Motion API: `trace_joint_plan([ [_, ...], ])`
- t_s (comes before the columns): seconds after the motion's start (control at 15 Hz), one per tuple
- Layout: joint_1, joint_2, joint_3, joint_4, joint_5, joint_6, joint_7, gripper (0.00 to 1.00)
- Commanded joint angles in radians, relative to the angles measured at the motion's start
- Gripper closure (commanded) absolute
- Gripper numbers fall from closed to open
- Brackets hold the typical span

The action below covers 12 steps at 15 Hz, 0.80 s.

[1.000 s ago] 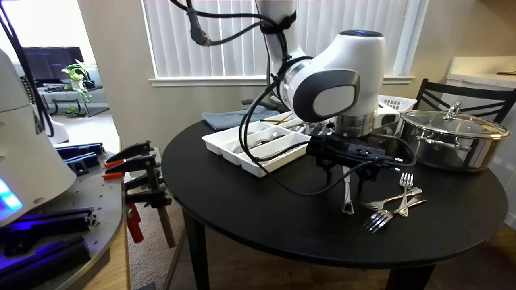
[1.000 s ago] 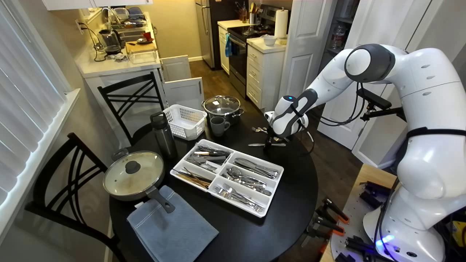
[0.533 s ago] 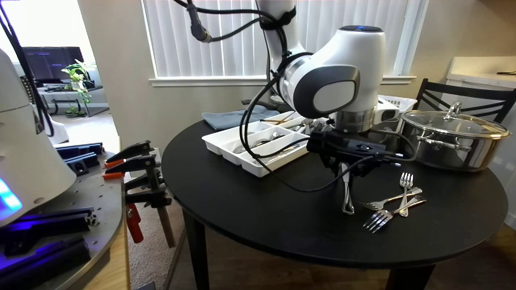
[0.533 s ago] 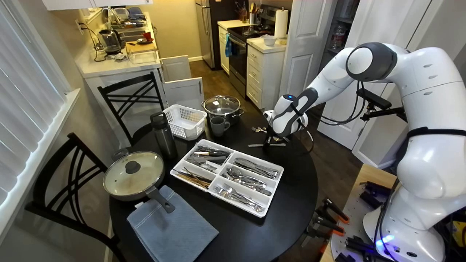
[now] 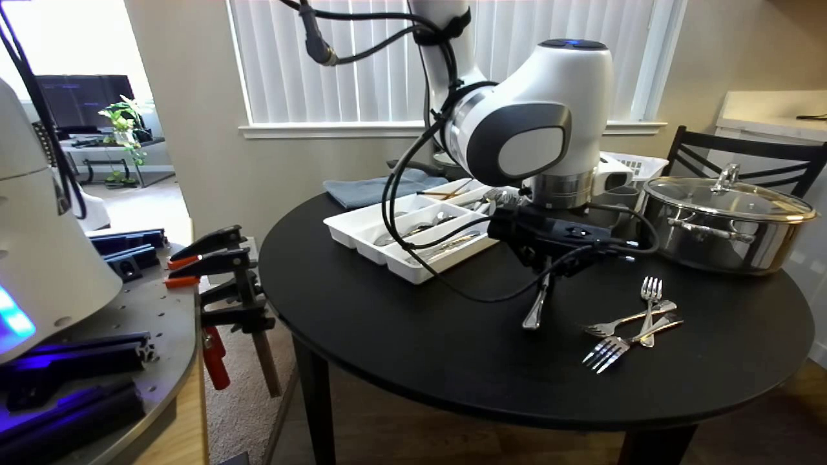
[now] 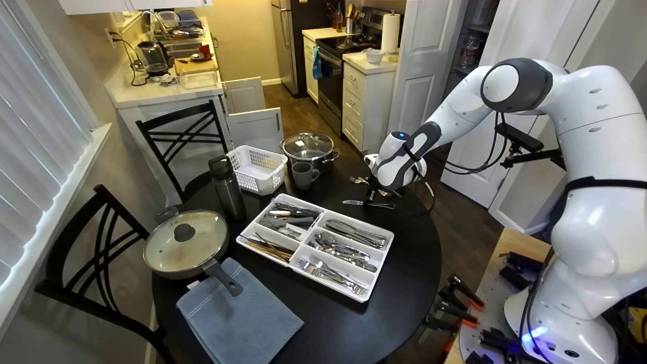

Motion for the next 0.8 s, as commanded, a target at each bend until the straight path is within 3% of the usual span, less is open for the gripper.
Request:
trace_joint_plan([
  [0.0, -0.009, -0.042, 0.020, -0.047, 0.032, -0.011, -0.014, 0.97],
  [0.73, 0.050, -0.147, 0.047, -0.084, 0.120, -0.009, 0.088, 0.97],
])
